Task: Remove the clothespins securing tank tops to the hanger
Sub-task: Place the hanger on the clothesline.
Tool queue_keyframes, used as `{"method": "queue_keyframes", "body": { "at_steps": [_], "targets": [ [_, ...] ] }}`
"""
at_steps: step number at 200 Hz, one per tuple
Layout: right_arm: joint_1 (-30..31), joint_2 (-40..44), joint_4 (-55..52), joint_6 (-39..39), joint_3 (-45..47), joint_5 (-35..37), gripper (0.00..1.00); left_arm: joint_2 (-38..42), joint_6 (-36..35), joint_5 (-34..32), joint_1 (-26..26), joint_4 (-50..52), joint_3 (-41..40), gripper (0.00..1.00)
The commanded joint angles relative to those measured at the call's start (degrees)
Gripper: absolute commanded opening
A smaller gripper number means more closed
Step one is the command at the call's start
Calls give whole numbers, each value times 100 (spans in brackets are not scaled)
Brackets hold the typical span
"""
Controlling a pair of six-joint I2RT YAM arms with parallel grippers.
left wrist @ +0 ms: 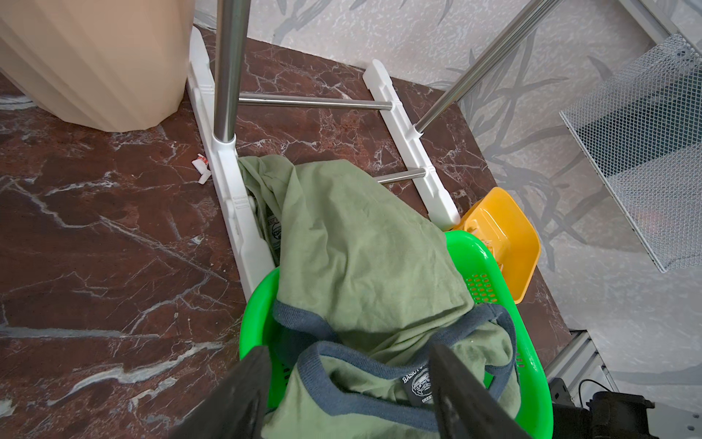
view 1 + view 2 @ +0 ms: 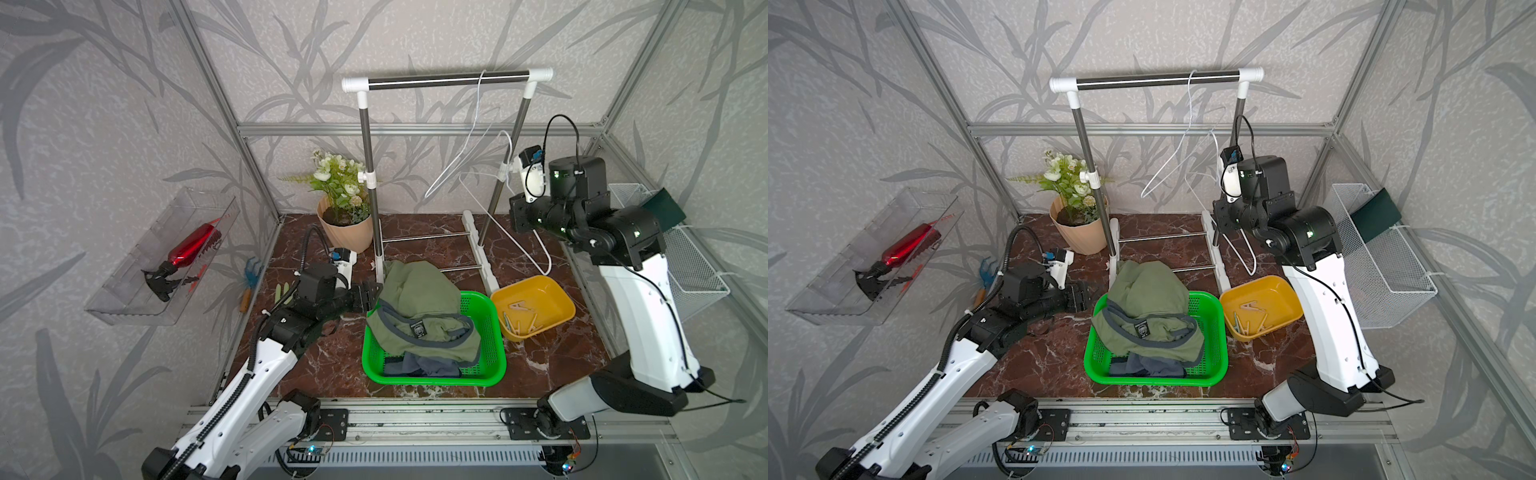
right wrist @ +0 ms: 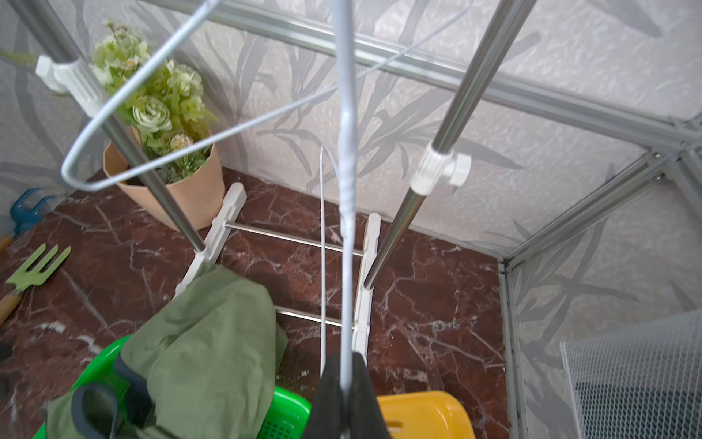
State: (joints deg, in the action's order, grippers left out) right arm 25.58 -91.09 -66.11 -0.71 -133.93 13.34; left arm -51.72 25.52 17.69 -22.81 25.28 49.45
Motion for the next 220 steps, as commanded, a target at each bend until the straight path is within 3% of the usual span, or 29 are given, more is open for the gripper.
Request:
{"method": "queue_keyframes", "body": {
  "at_steps": [1,24,38,116,220],
  "targets": [
    [-187,-626,-126,-333,-1189,433,0,91,101,80,6,72,-147,68],
    [-355,-1606,-427,-438,-2698,518,0,137,179,112,4,30,-263,68],
    [-420,-1916,-395,-492,-3116,595,0,136,214,126,4,5,-305,68],
    [-572,-1256,1675,-666,-1377,771,0,-74,246,216,4,-26,-244,68],
    [-727,-1517,2354,-640,-1860,448,0,-465,241,226,4,-149,-148,68]
  ]
}}
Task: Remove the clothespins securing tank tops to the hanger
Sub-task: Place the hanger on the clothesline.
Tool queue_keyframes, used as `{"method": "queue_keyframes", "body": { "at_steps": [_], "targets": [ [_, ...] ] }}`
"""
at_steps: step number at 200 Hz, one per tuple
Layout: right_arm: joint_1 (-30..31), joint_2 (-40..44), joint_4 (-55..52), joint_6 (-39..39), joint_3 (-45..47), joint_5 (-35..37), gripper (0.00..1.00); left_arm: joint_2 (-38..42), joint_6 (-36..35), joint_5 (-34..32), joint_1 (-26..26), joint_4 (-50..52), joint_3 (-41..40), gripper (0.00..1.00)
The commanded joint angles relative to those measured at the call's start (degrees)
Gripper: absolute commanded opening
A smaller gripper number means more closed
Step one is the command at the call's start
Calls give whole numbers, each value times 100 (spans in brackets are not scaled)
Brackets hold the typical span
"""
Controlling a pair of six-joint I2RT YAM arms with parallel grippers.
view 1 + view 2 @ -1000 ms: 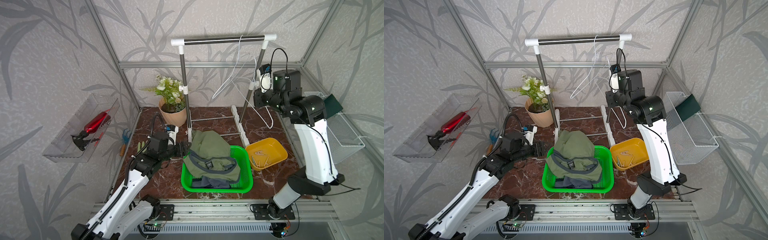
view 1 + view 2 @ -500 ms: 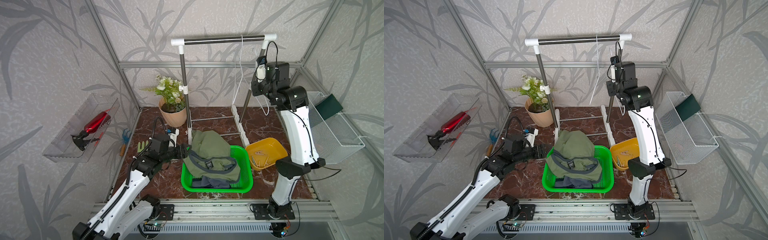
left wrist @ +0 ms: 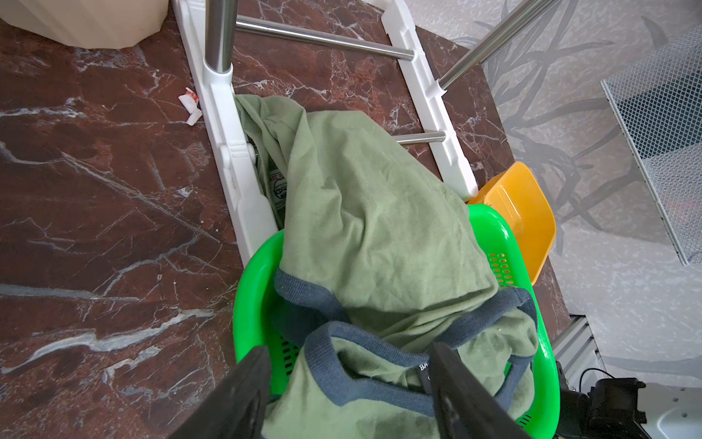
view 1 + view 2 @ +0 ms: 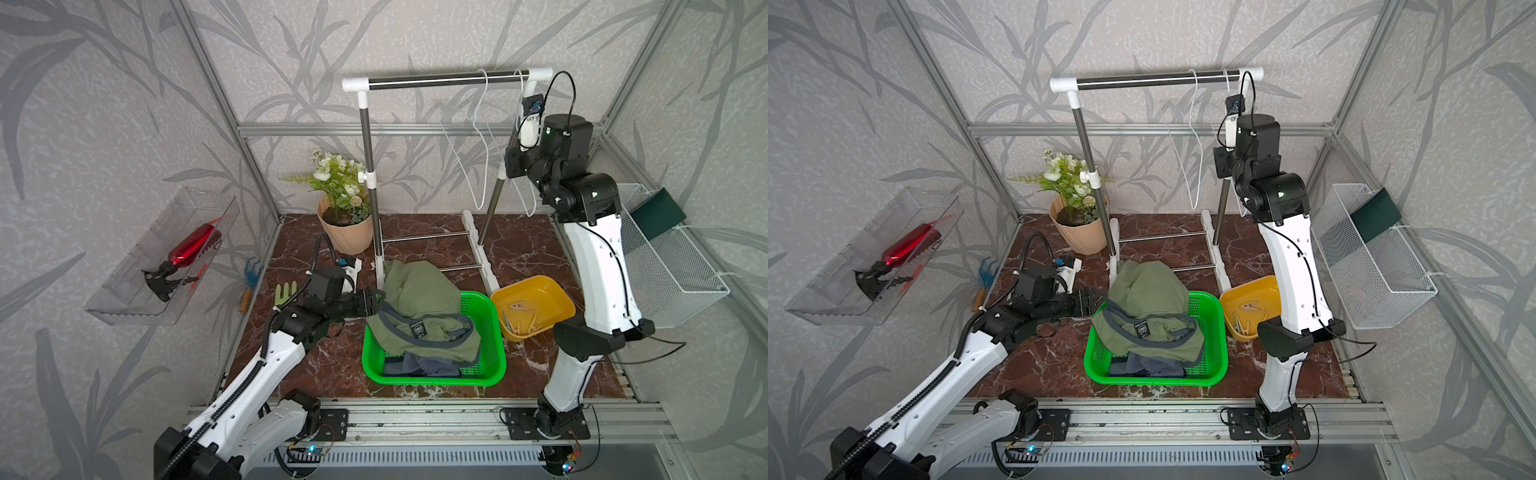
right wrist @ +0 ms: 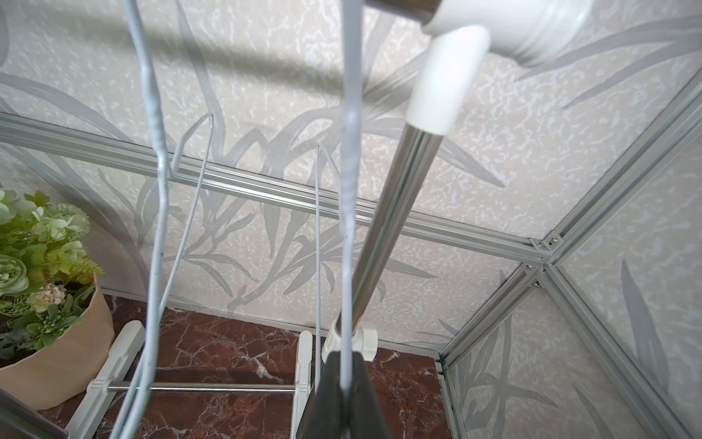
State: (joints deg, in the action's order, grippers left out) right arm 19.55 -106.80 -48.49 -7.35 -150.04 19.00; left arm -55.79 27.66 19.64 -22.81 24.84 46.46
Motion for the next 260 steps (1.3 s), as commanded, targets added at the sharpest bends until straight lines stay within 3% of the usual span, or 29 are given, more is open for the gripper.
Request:
{"method": "queue_keyframes", "body": {
  "at_steps": [1,84,142,209,216,227,231,260],
  "targets": [
    [-130,45,598,29,-260,-126,0,-65,23,31,4,-108,156,68],
    [-640,-926,228,524,-1236,-1167,0,-227,73,88,4,-235,168,68],
    [-655,-1034,93,560,-1133,-1795,0,-292,119,144,4,-313,140,67],
    [-479,-970,-192,426,-683,-1804,0,-292,141,157,5,-350,107,67],
    [-470,-936,-188,419,-630,-1755,9,-283,137,154,4,-356,104,67],
    [-470,-873,-195,470,-582,-1654,51,-259,139,151,7,-340,109,67],
    [-469,-842,-189,499,-565,-1597,62,-248,141,152,5,-336,101,67],
    [-465,-364,-67,490,-149,-1222,86,-148,116,106,5,-300,109,67]
  ]
}}
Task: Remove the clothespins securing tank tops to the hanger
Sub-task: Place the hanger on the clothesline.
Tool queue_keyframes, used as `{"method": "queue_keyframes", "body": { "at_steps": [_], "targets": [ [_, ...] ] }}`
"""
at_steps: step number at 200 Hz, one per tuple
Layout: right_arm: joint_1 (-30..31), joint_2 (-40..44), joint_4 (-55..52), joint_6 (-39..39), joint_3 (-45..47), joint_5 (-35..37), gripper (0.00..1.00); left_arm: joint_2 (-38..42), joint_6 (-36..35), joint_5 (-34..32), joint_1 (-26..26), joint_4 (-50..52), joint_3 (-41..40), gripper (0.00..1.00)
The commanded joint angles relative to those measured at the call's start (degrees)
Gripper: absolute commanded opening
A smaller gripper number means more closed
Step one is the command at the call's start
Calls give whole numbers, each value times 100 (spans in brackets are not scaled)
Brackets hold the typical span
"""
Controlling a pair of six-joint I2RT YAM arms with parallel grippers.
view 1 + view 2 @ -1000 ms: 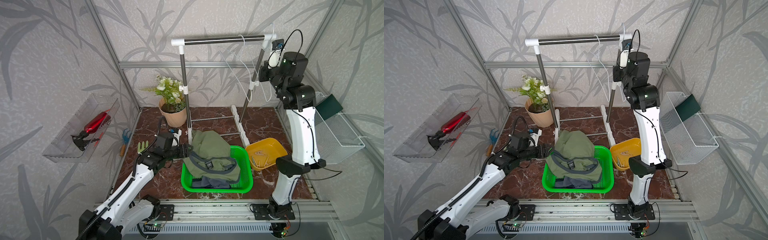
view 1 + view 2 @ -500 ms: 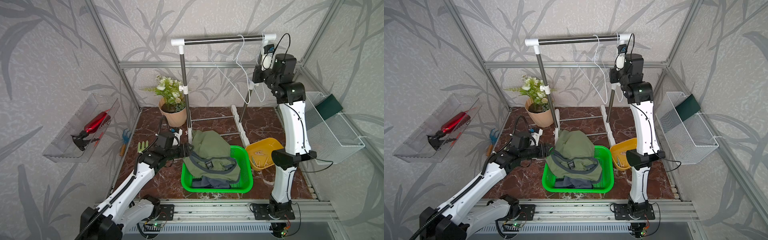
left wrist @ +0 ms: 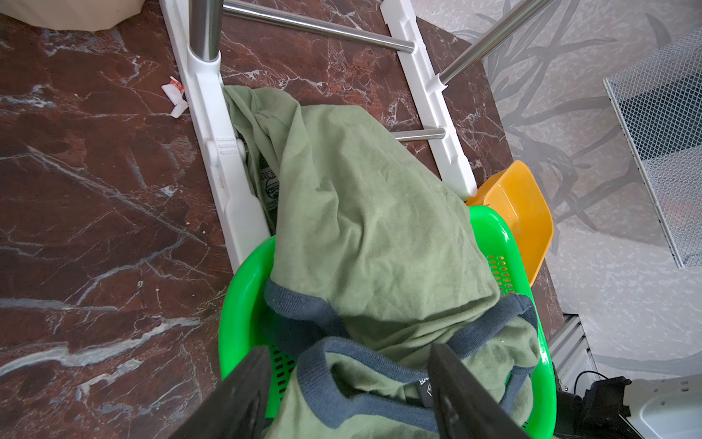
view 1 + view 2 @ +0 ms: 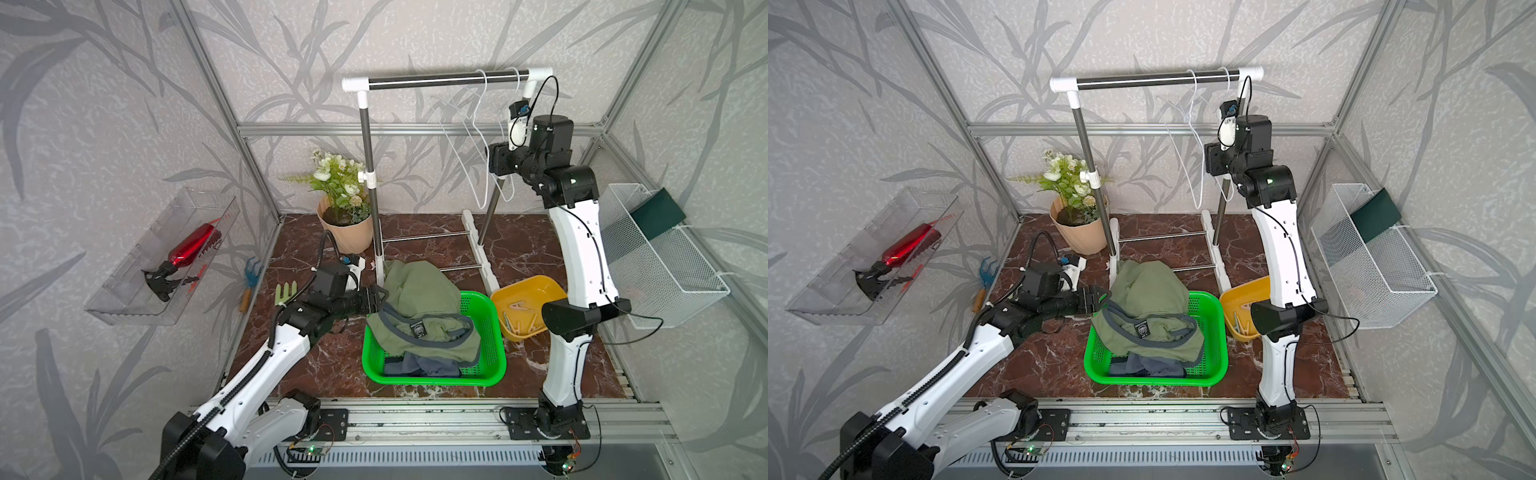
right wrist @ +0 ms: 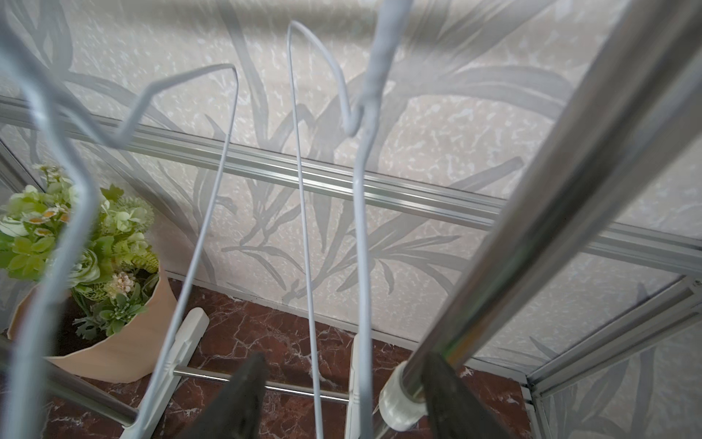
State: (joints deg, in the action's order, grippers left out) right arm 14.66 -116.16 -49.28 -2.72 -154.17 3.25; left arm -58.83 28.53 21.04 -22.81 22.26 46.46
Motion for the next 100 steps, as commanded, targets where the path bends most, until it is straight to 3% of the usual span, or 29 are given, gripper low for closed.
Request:
{"method": "queue_keyframes", "body": {
  "at_steps": [1,12,18,63,100],
  "targets": [
    [22,592,17,26,300,366,87,158,29,-36,5,-49,114,67],
    [15,941,152,5,672,428,92,204,19,-71,4,-17,126,67],
    [19,1177,256,4,963,478,100,229,3,-83,11,-10,133,67],
    [20,3788,1732,107,4155,618,99,447,-69,-269,5,80,159,68],
    [20,5589,1816,314,5993,925,99,637,-146,-489,8,233,205,68]
  ]
}}
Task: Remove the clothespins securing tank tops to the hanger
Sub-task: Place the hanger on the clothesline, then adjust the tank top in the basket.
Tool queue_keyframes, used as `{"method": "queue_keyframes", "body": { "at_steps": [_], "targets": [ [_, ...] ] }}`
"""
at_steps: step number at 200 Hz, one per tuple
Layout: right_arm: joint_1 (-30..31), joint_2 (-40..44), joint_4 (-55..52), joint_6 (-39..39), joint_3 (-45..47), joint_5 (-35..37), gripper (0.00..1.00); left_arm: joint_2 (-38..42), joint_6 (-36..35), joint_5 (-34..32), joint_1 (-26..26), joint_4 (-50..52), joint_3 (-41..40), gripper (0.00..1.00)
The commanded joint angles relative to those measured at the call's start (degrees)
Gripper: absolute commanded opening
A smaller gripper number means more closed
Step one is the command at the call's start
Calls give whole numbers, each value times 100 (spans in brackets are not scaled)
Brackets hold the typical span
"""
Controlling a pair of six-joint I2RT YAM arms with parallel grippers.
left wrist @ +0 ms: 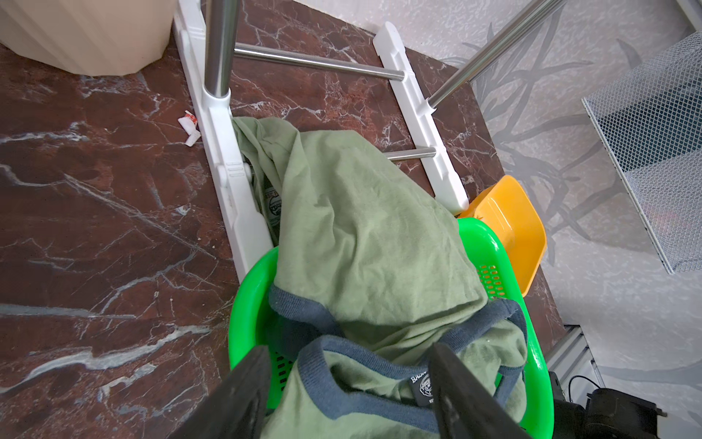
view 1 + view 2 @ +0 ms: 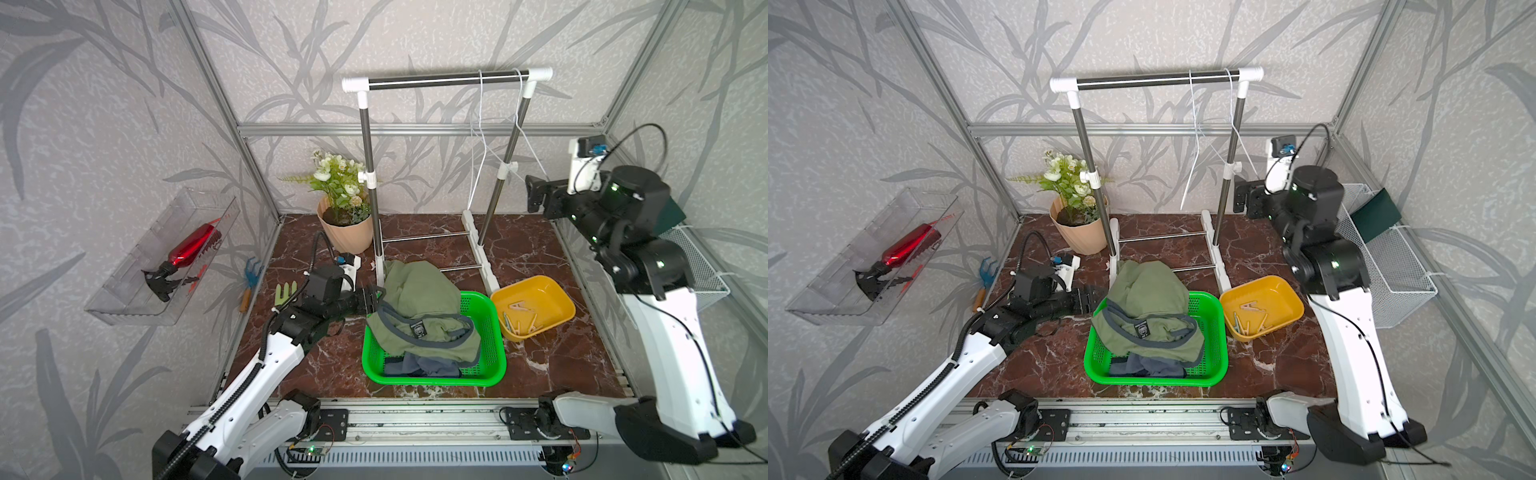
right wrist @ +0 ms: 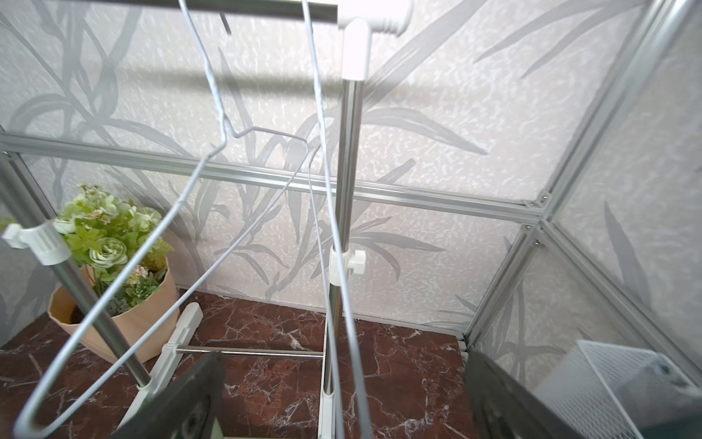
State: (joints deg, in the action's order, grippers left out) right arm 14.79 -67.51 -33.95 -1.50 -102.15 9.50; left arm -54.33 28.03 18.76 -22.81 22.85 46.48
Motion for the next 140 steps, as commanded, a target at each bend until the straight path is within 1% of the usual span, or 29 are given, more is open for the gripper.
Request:
{"method": "queue_keyframes", "body": {
  "at_steps": [1,23,39,49,63,78,88,99,108,109,115,130,140],
  "targets": [
    [7,757,271,193,827,308,99,195,-96,-269,10,175,203,68],
    [7,1537,-17,257,1637,531,99,271,-96,-480,13,285,233,68],
    [7,2085,-166,312,2278,705,99,338,-117,-787,13,371,233,68],
    [7,2406,-243,396,2685,697,99,388,-146,-1078,13,400,224,69],
    [7,2798,-324,524,3338,635,99,464,-144,-1645,13,374,192,70],
    [7,3153,-266,691,4056,581,99,552,-145,-2223,13,149,86,72],
    [7,3377,-52,787,4578,249,99,562,-114,-2449,13,-59,15,72],
    [11,3462,144,998,4991,-347,99,422,-131,-2335,26,-144,105,72],
    [7,3379,259,1232,5239,-862,99,177,-102,-2040,15,-108,273,70],
    [7,3360,271,1262,5239,-1018,99,150,-99,-2002,14,-98,291,70],
    [11,3250,335,1421,5380,-1396,100,-32,-76,-1752,13,-67,416,68],
    [43,2971,726,1842,5729,-2539,92,-425,67,-1084,-29,-205,545,66],
    [203,2850,1092,2086,5985,-2958,89,-589,236,-861,-85,-398,513,66]
  ]
}}
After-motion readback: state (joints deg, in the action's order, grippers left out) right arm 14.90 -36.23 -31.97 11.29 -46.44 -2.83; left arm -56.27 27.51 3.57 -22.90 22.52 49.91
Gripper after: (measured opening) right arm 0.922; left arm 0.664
